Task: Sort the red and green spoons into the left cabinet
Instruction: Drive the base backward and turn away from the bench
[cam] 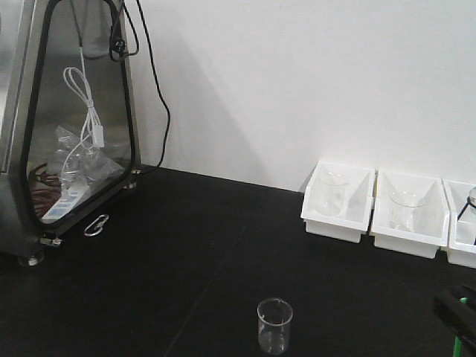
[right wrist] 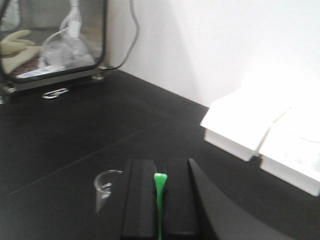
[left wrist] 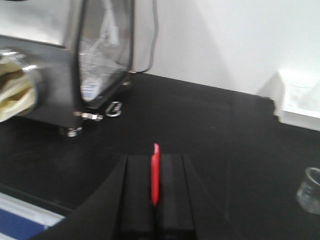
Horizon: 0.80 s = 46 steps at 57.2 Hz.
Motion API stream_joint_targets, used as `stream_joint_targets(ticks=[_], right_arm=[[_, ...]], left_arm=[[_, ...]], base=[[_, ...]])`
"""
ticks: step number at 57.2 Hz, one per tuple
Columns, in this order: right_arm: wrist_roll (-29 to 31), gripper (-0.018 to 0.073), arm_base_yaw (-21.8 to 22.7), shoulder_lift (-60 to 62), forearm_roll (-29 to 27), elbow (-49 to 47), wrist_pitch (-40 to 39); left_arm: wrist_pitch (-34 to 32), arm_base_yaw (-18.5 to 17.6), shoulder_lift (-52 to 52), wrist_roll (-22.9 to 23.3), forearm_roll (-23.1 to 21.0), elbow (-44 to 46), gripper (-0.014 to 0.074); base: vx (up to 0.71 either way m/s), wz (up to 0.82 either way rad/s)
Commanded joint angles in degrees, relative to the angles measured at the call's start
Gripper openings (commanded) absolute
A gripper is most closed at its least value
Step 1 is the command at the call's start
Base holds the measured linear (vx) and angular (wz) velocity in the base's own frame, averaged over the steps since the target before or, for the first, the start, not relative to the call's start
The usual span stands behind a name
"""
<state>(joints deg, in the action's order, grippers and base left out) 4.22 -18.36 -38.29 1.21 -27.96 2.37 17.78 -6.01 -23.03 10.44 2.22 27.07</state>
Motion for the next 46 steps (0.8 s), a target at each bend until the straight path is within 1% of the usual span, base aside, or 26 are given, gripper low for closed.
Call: stream_joint_targets(ticks=[1,6,46], right_arm=[[0.48,-0.0005,3.00,0.75,0.15,-1.70,-4.48],[0.48,-0.0005,3.76,1.23,0.15,-1.70,-4.48],[0.48,-0.0005,3.67,1.30,0.15,-1.70,-4.12]], left_arm=[[-4.44,2.31,-0.33,0.08,-0.38,1.52,0.0002],[-4.44,3.16,-0.33,0.08,-0.38,1.52,0.0002],[-4.44,3.16,-0.38,0.08,-0.38,1.52,0.0002]], base=[[-0.02,0.09],[-0.02,0.08],[0.00,0.01]])
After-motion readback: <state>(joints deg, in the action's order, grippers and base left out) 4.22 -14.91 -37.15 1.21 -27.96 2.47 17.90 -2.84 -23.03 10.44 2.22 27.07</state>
